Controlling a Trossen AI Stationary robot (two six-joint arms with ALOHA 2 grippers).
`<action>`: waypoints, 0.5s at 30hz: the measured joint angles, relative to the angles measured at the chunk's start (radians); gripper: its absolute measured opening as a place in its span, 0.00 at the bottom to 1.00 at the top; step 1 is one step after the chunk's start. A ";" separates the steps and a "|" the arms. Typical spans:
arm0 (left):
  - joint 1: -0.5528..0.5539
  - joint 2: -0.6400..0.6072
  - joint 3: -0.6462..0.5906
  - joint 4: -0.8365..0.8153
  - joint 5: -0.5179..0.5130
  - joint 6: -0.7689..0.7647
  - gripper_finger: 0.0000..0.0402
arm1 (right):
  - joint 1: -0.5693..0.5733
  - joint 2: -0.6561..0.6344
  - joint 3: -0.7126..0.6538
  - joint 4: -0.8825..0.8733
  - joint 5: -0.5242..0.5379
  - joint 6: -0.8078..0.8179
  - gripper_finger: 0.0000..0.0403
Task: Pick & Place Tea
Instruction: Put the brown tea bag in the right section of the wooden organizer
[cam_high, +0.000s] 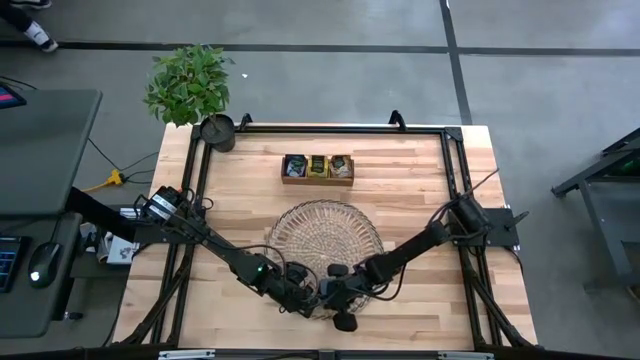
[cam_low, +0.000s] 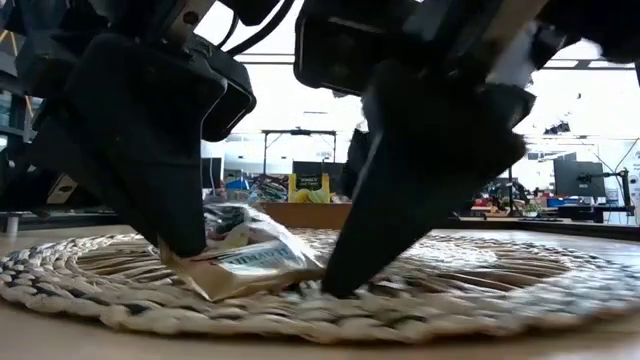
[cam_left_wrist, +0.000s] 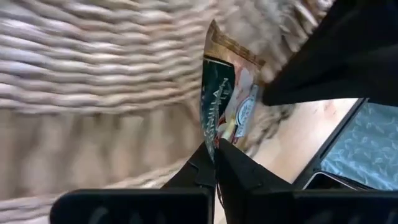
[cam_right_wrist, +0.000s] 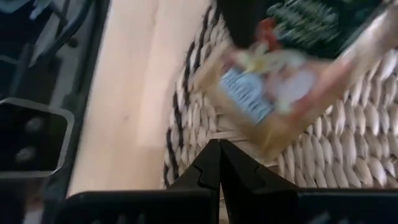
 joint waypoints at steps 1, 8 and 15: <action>0.000 0.000 0.000 -0.005 0.000 0.000 0.01 | 0.001 -0.004 0.000 -0.005 -0.015 0.000 0.00; 0.000 0.000 0.000 -0.008 0.000 0.082 0.00 | -0.002 -0.079 -0.001 -0.042 -0.077 -0.075 0.00; 0.000 -0.001 0.010 0.009 0.001 0.231 0.00 | -0.028 -0.143 0.000 -0.073 -0.043 -0.140 0.03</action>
